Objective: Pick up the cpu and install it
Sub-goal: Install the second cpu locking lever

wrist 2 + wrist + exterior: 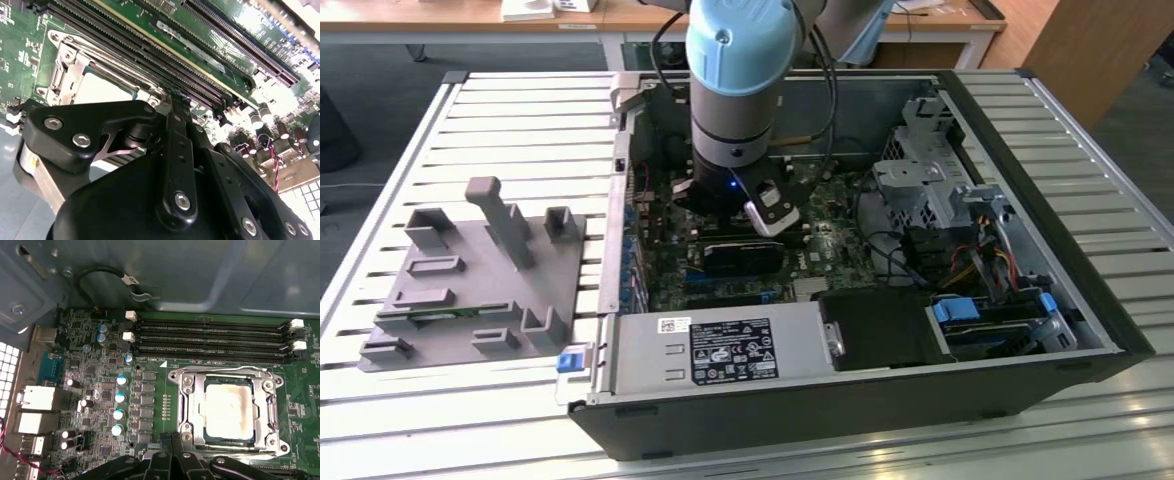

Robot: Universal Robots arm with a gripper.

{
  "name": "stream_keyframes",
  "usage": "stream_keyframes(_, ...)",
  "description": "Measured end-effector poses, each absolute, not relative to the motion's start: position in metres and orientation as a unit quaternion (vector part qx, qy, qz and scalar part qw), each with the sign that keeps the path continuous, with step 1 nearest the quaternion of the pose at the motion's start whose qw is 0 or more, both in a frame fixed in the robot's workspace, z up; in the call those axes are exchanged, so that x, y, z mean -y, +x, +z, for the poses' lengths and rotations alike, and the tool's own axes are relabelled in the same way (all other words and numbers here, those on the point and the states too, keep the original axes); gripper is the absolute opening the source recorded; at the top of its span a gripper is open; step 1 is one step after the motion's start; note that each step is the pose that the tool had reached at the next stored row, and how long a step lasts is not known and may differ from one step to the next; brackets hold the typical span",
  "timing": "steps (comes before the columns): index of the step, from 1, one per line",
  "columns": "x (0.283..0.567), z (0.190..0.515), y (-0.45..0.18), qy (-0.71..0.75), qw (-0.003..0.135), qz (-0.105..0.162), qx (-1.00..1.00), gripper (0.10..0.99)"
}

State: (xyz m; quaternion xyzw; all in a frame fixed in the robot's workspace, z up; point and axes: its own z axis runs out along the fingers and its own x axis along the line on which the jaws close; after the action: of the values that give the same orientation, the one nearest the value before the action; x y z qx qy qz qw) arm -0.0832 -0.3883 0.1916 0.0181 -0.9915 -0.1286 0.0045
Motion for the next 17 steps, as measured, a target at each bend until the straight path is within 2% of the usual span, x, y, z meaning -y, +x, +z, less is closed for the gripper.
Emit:
stream_keyframes(9,0.388,0.195,-0.085,0.018,0.004,-0.129,0.991,0.106)
stream_keyframes(17,0.388,0.217,-0.086,0.018,0.005,-0.129,0.991,0.106)
